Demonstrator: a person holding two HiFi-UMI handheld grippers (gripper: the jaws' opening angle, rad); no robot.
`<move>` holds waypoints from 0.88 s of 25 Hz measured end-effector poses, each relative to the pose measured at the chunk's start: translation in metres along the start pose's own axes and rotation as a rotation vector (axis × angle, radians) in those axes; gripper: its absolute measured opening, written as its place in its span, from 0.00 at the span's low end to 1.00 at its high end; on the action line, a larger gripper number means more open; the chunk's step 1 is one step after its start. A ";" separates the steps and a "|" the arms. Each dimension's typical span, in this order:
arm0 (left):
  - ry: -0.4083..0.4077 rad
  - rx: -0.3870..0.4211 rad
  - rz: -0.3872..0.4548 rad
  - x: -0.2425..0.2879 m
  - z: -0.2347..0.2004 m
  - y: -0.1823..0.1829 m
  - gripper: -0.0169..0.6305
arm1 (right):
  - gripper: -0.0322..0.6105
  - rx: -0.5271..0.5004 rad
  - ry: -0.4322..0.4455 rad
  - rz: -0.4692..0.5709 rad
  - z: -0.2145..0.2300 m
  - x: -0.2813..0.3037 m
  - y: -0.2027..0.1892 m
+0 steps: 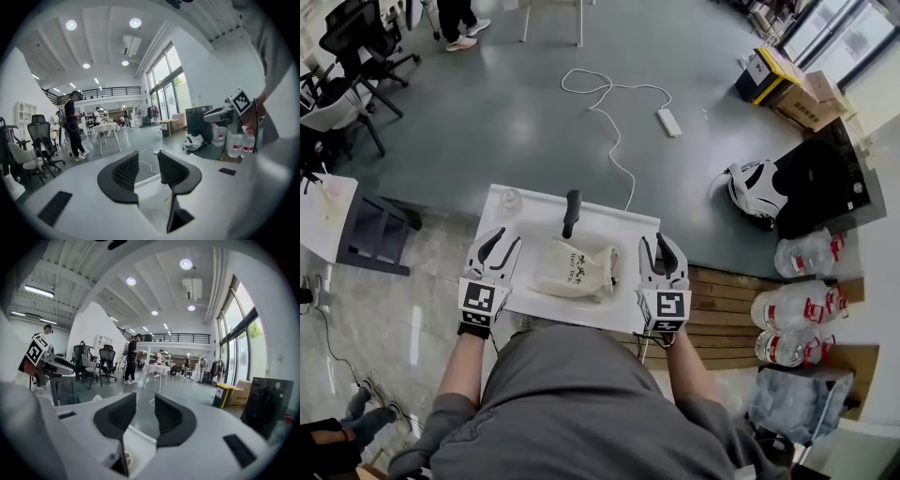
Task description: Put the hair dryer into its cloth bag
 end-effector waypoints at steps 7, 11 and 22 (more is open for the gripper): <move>0.009 -0.025 0.018 0.001 -0.004 0.004 0.24 | 0.24 -0.005 -0.003 0.027 -0.002 -0.001 0.015; 0.021 -0.034 0.021 -0.001 -0.006 0.003 0.20 | 0.23 -0.017 -0.014 0.034 -0.004 -0.001 0.019; 0.053 -0.007 0.033 0.003 -0.004 0.010 0.03 | 0.05 -0.021 -0.015 0.057 -0.004 0.005 0.017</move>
Point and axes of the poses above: the fingertips, and each gripper's own axes: x forward along the fingers, z to its right, y out of its top, the point moved 10 cm from there along -x, backward along the fingers, and after that the axes turned 3 degrees about -x, right-handed, at the moved point
